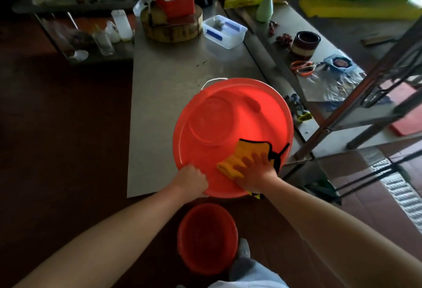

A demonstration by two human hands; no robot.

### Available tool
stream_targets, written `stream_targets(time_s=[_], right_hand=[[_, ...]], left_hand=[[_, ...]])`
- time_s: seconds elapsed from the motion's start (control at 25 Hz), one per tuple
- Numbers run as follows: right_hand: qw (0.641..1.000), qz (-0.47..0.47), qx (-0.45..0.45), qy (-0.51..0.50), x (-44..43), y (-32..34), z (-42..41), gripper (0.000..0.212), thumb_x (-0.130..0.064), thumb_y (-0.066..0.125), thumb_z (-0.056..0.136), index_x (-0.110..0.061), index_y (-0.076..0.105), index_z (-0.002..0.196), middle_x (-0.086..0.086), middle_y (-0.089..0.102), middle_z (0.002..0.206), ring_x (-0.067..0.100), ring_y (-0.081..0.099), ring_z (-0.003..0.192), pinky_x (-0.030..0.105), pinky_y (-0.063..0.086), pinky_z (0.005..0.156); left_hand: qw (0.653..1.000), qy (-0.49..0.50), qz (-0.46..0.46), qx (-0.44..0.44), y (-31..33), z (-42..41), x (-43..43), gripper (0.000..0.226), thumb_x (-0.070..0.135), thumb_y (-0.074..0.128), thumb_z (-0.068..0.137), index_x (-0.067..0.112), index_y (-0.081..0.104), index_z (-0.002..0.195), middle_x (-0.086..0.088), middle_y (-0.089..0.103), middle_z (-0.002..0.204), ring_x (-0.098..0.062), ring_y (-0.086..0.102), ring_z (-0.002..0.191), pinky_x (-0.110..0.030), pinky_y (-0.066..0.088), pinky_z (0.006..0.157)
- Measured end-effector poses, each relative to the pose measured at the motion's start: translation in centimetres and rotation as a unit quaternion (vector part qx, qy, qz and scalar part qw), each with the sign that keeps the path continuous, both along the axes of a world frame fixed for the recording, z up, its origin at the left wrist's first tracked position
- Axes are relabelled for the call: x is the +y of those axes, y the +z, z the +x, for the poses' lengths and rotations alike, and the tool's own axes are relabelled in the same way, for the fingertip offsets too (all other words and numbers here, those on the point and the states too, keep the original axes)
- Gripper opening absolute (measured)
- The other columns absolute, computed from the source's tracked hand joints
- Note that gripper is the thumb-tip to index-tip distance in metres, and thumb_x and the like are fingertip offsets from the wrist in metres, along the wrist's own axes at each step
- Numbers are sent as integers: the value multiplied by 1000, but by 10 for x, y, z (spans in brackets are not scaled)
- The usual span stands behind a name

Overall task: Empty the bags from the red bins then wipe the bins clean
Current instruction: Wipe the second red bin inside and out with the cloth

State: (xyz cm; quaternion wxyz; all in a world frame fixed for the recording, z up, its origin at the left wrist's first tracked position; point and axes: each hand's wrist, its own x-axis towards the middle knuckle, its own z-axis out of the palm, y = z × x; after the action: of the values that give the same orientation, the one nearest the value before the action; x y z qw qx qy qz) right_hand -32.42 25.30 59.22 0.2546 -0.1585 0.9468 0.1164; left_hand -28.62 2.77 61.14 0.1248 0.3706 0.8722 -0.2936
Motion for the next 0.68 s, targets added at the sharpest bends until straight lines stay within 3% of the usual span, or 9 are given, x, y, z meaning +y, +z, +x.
stream_targets(time_s=[0.2, 0.36, 0.52, 0.68], right_hand=[[997, 76, 23, -23, 14, 4, -7, 62, -62, 23, 99, -44, 17, 158, 1, 7, 169, 37, -8, 154, 58, -16, 117], [994, -18, -89, -62, -29, -8, 15, 67, -72, 13, 95, -49, 4, 157, -2, 2, 170, 40, -2, 153, 65, -7, 116], [987, -93, -112, -65, -49, -13, 26, 67, -74, 11, 95, -49, 8, 157, -4, 7, 169, 36, 3, 154, 63, -2, 118], [1000, -7, -22, 17, -19, -2, 16, 65, -70, 17, 97, -45, 21, 156, 0, 17, 166, 36, 7, 152, 58, 2, 120]], left_hand=[[1000, -17, -13, -4, 14, -3, 4, 37, 45, 48, 100, 16, 70, 105, -4, 72, 104, -28, 69, 96, -36, 46, 85], [999, -36, -19, -3, 17, -4, -2, 42, 55, 52, 96, 18, 70, 103, 0, 72, 102, -26, 68, 95, -35, 48, 86], [1000, -8, 4, -5, 8, -1, -9, 32, 40, 54, 99, 14, 70, 107, -3, 72, 105, -26, 68, 98, -37, 45, 90], [1000, 2, -25, 0, 1, -1, -27, 21, 36, 64, 89, 18, 75, 92, 1, 74, 86, -23, 70, 81, -36, 48, 82]])
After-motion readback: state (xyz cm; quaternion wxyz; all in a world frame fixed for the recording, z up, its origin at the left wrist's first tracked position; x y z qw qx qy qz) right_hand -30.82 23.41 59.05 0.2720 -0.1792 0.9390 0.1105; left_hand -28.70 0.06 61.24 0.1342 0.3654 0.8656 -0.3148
